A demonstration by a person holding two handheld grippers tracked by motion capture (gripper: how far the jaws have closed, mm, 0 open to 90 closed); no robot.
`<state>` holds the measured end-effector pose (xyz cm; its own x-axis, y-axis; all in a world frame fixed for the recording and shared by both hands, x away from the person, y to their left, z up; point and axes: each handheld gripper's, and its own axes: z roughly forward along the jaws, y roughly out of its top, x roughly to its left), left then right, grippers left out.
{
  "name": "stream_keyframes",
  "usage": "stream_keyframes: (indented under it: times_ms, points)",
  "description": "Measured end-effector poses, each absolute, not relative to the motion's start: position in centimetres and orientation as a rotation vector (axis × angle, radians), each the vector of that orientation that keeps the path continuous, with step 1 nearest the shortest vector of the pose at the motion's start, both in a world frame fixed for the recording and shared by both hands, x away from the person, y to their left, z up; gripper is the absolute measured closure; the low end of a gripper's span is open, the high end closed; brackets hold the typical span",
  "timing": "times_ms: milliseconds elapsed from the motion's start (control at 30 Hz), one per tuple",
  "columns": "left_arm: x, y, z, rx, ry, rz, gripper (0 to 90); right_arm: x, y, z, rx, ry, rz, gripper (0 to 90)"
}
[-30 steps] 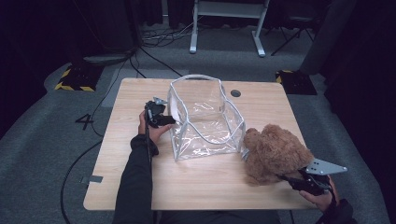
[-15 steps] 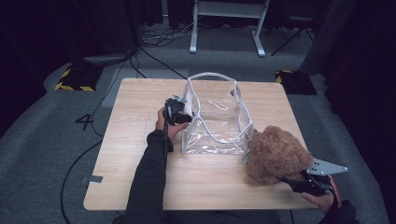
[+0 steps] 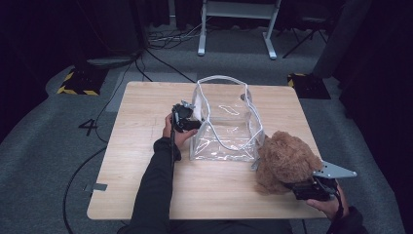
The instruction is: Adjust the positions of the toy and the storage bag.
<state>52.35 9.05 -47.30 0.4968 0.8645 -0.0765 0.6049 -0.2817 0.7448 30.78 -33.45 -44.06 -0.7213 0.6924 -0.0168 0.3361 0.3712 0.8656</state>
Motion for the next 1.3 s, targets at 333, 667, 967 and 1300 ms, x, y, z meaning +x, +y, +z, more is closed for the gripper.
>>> stream_keyframes:
  times_ms: [333,667,967,1300]
  points:
    - [51.7,8.9,-46.5,2.027,1.179,0.478,30.2,31.0,-34.0,-44.7,0.879,2.278,1.273,48.9]
    - [45.8,11.8,-46.1,2.156,1.053,0.577,23.6,30.8,-34.8,-44.9,0.85,2.274,1.286,61.6]
    - [39.2,14.8,-48.2,2.153,0.965,0.447,18.5,31.1,-35.6,-45.3,0.866,2.264,1.35,60.1]
    - [34.5,15.3,-49.5,2.152,1.004,0.411,21.3,31.2,-35.9,-45.5,0.863,2.248,1.362,62.3]
